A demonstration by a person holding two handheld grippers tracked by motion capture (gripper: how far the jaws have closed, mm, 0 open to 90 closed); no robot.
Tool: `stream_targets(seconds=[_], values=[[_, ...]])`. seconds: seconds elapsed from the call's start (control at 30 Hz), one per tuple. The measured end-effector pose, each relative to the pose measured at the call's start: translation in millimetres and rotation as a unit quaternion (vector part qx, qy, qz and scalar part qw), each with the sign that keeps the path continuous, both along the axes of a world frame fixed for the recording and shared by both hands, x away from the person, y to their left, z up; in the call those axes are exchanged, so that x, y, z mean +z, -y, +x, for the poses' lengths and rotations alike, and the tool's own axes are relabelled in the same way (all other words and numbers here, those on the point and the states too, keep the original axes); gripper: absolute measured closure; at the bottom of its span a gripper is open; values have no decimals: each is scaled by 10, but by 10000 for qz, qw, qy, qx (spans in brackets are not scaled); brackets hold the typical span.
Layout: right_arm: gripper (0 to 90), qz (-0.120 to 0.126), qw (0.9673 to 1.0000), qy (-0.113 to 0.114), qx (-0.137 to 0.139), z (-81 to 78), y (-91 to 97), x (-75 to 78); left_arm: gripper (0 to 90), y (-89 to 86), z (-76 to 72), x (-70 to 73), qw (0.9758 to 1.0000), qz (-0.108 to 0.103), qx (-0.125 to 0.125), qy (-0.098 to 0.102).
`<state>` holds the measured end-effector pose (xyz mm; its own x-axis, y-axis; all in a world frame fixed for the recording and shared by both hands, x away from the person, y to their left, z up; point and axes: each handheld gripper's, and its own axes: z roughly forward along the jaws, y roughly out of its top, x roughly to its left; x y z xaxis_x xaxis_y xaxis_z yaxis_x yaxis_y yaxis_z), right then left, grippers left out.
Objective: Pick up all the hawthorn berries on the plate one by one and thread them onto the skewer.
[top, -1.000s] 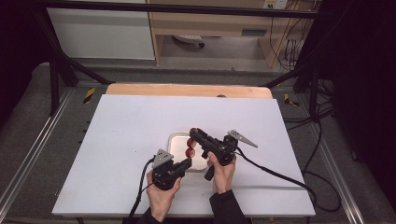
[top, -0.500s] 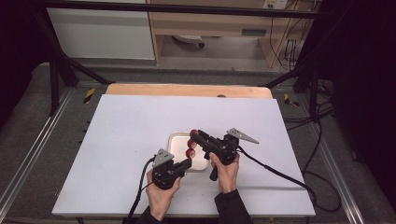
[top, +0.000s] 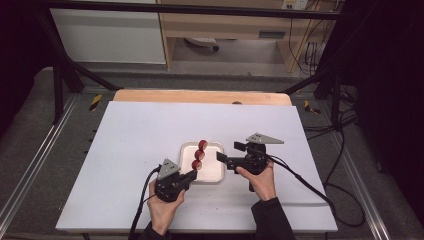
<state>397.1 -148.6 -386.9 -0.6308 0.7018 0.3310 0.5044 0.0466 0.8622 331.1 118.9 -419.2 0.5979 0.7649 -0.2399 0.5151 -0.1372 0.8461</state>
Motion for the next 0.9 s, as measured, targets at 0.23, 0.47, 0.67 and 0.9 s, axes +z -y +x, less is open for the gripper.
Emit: stream_targets(seconds=[0.23,0.47,0.67,0.9], values=[[47,-836,9962,-65,233,6,223,-108,881,-108,21,26,9998,156,-138,1],[23,-1209,9921,-165,283,-31,414,-227,881,-176,59,105,9986,413,-323,5],[21,-1447,9890,-171,232,-104,612,-327,880,-221,103,173,9975,528,-460,-22],[23,-1460,9889,-224,143,-191,779,-403,880,-270,169,279,9965,634,-552,12]])
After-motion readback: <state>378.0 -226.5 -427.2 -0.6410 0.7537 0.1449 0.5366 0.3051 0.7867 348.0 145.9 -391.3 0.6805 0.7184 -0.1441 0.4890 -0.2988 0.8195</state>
